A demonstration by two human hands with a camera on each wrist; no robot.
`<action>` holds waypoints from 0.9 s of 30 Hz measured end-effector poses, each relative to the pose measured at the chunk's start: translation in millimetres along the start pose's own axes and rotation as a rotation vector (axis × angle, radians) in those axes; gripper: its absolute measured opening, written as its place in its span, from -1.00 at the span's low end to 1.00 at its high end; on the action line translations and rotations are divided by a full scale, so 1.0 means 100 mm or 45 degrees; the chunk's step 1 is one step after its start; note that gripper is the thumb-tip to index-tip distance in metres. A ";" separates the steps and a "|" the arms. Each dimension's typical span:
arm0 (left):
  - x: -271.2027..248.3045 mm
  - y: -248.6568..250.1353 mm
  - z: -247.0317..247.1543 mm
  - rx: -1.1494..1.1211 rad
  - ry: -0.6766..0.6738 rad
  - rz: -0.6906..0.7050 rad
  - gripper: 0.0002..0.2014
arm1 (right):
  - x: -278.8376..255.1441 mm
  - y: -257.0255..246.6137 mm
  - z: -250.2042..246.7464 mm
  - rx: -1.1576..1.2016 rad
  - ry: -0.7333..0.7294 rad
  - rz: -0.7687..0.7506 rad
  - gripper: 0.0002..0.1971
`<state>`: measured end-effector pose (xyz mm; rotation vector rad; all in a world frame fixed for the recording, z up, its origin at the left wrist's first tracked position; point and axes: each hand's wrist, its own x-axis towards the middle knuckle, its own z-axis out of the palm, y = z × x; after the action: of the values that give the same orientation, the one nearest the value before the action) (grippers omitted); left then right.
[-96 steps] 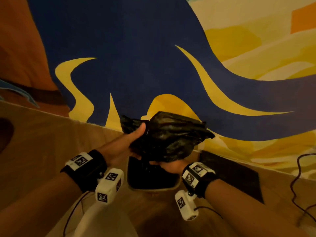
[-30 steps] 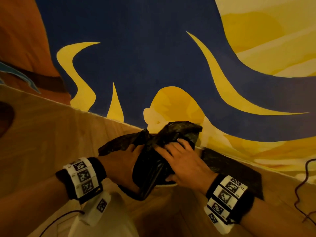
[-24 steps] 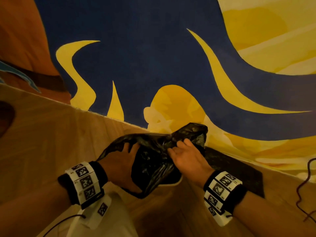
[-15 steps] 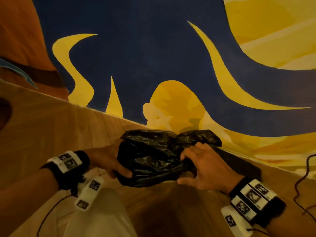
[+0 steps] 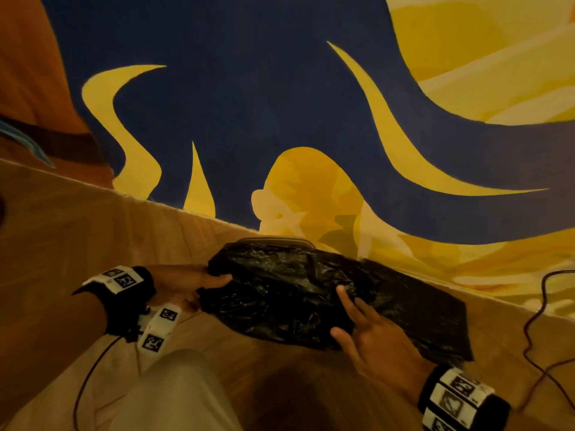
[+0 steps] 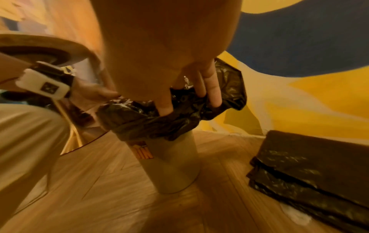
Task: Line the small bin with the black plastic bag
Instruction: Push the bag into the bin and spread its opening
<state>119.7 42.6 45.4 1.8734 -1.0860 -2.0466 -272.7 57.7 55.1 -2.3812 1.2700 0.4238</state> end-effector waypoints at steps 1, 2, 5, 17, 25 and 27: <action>0.02 0.01 -0.01 0.031 -0.022 -0.022 -0.17 | 0.04 0.03 0.02 0.013 0.047 0.054 -0.21; 0.02 0.01 -0.01 0.046 -0.018 -0.038 -0.16 | 0.10 0.05 0.04 0.018 0.072 0.077 -0.28; 0.12 -0.01 0.00 -0.007 0.070 -0.044 -0.20 | 0.32 0.08 0.13 0.078 0.111 0.124 -0.54; 0.11 -0.25 -0.07 0.085 0.264 0.032 -0.40 | 0.87 0.89 -0.06 0.824 0.487 0.413 -0.69; -0.05 0.57 -0.17 0.526 0.575 0.616 -0.54 | 1.09 0.44 -0.62 1.217 0.223 0.147 -0.27; 0.14 0.68 -0.10 0.547 0.386 0.524 -0.45 | 1.28 0.35 -0.60 1.185 0.192 0.145 -0.43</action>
<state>102.9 -18.3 75.0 1.8458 -1.7427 -1.3335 -228.8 -80.6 43.0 -1.5667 1.2804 -0.2865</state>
